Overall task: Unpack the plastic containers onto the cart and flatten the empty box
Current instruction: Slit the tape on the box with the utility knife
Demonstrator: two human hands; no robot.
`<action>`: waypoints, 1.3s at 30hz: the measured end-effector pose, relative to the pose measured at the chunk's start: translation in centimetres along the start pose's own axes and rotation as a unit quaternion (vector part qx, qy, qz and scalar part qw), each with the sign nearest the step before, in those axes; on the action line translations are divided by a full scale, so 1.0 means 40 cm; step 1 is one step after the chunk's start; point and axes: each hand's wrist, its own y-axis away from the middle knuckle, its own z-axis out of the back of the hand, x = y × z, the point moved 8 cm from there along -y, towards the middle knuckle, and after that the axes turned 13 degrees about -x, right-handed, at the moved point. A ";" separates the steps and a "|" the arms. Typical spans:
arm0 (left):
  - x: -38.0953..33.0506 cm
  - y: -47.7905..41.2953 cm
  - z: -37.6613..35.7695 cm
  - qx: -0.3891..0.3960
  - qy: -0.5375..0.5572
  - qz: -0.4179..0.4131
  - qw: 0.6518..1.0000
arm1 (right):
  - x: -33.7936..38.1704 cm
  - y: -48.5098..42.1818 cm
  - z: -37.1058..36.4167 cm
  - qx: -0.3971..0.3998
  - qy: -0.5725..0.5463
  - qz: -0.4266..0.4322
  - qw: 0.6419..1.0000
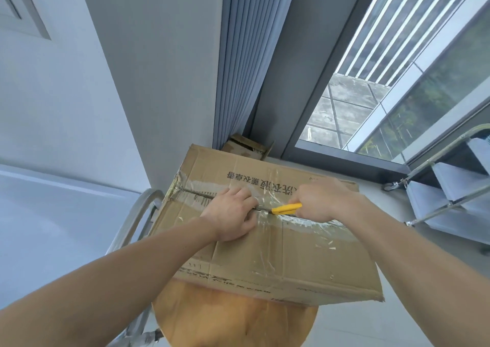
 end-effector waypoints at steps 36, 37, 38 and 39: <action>-0.270 -0.094 -0.101 0.049 -0.041 0.035 0.997 | -0.187 0.107 -0.081 -0.015 0.005 0.059 0.998; -0.275 -0.098 -0.104 0.048 -0.039 0.034 0.998 | -0.191 0.111 -0.082 -0.015 0.005 0.059 0.998; -0.278 -0.100 -0.106 0.047 -0.038 0.033 0.998 | -0.194 0.115 -0.086 -0.014 0.005 0.058 0.998; -0.279 -0.100 -0.107 0.045 -0.038 0.033 0.998 | -0.198 0.119 -0.090 -0.015 0.008 0.058 0.998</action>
